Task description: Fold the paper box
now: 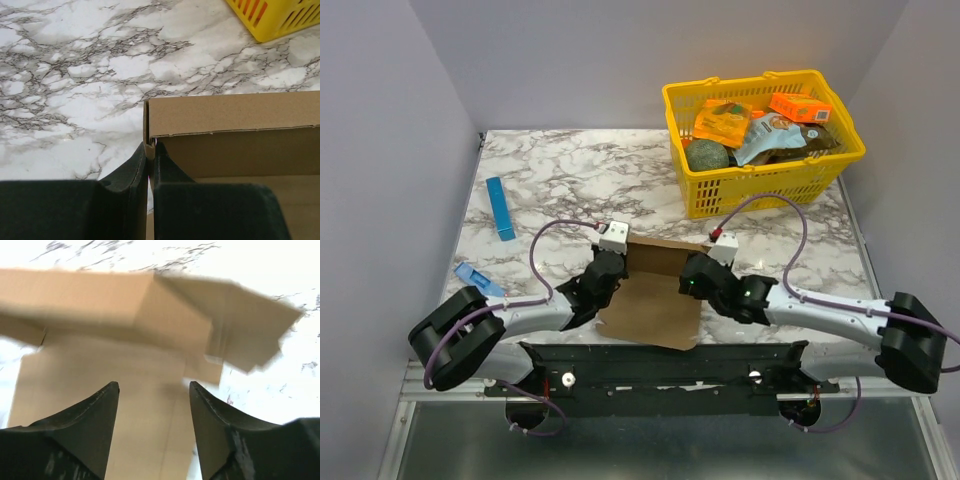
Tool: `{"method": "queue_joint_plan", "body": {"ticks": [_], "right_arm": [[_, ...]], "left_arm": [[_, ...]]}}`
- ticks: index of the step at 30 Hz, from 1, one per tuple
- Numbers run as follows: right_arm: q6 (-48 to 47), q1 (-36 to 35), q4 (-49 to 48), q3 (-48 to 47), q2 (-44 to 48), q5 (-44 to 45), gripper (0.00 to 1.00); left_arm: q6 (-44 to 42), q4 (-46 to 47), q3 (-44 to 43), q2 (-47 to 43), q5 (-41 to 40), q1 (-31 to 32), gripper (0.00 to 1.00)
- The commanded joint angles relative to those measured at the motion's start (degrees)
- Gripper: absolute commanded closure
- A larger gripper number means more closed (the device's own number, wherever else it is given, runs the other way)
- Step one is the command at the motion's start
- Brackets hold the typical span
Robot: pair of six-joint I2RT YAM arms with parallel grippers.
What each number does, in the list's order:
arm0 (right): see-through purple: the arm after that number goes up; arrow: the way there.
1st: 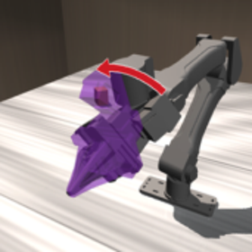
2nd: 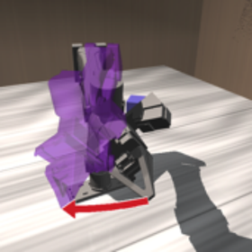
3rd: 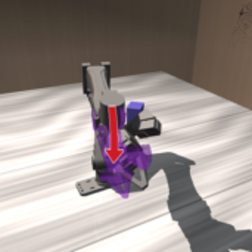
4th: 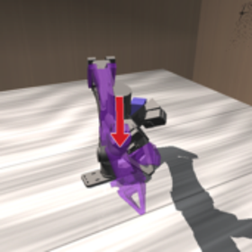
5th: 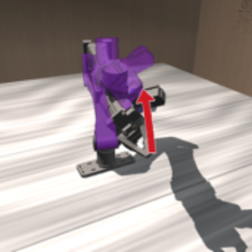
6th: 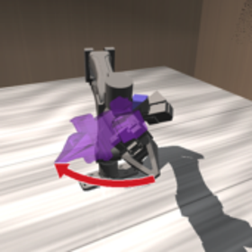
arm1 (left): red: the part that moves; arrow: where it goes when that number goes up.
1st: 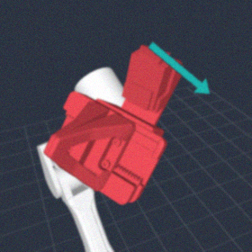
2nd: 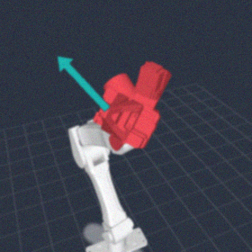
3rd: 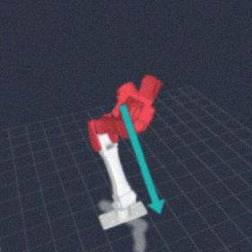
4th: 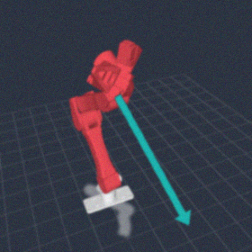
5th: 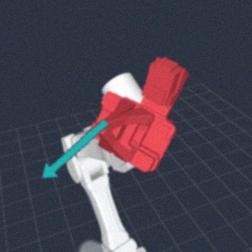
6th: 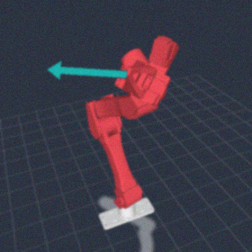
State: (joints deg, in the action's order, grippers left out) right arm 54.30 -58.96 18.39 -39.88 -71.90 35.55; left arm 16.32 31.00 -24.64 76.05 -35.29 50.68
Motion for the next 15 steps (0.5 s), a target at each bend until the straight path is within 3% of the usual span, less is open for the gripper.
{"method": "queue_joint_plan", "body": {"ticks": [1,4,8,11,15], "right_arm": [[-9.2,-1.77,-1.08,5.5,7.81,-8.29,0.27],[-12.11,-1.77,-0.03,7.97,17.03,-12.34,0.2],[-13.34,-0.55,6.56,5.71,23.55,-8.58,0.13],[-13.87,5.41,8.59,3.76,23.3,-7.51,0.2],[-16.15,17.89,5.7,3.05,21.71,-13.03,0.27]], "left_arm": [[-1.46,-4.55,-0.49,-0.82,-0.48,-1.98,1.0],[-2.16,-4.29,-0.23,-1.6,0.21,-2.86,1.0],[-3.48,-3.93,0.47,-2.57,1.53,-3.39,1.0],[-3.31,-3.76,1.0,-3.19,3.38,-4.44,1.0],[-2.87,-1.91,2.49,-4.86,7.59,-6.02,1.0]]}}
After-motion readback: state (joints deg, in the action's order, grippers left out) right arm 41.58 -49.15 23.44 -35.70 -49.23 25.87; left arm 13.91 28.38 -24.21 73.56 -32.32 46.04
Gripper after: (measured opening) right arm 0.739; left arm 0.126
